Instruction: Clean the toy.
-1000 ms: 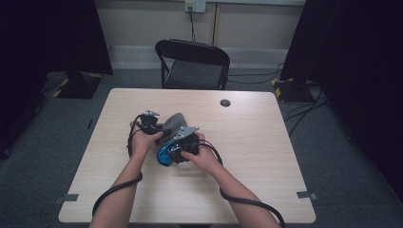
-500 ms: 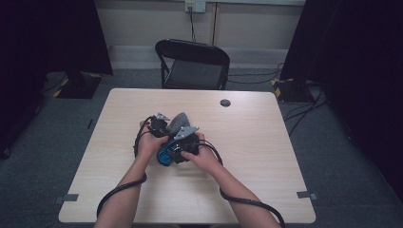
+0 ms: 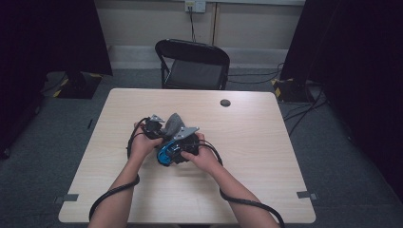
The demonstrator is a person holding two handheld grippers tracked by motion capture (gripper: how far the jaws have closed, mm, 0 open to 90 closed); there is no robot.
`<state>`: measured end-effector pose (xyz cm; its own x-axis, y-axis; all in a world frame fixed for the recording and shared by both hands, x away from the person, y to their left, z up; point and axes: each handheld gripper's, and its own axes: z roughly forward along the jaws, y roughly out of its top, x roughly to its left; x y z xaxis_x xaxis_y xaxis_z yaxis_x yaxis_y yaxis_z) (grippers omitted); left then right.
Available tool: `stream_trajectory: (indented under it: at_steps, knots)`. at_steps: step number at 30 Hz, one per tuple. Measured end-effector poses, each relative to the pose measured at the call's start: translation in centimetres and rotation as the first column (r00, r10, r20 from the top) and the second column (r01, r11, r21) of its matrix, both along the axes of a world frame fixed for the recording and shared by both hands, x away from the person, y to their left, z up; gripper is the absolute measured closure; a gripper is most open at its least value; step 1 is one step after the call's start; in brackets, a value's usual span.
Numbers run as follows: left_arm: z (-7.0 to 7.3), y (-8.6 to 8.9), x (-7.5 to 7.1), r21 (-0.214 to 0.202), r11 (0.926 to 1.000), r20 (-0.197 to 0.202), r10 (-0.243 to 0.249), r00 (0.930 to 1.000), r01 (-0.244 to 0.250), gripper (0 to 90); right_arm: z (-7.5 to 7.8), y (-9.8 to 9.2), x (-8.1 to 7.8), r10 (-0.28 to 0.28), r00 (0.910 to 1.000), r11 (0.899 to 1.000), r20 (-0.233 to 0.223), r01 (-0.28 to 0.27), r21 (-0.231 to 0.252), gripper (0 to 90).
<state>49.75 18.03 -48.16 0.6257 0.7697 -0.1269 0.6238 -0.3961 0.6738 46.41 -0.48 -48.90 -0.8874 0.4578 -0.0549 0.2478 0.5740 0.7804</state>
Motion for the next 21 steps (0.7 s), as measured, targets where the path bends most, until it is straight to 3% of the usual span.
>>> stream_trajectory:
  at_steps: [21]
  knots:
    - [0.2, 2.9, -2.6, -0.031, 0.9989, -0.010, 0.035, 0.9993, -0.035, 77.6, 0.1, 0.4, -0.2, 0.004, 1.0000, 1.000, -0.006, -0.004, -0.008, 13.8]
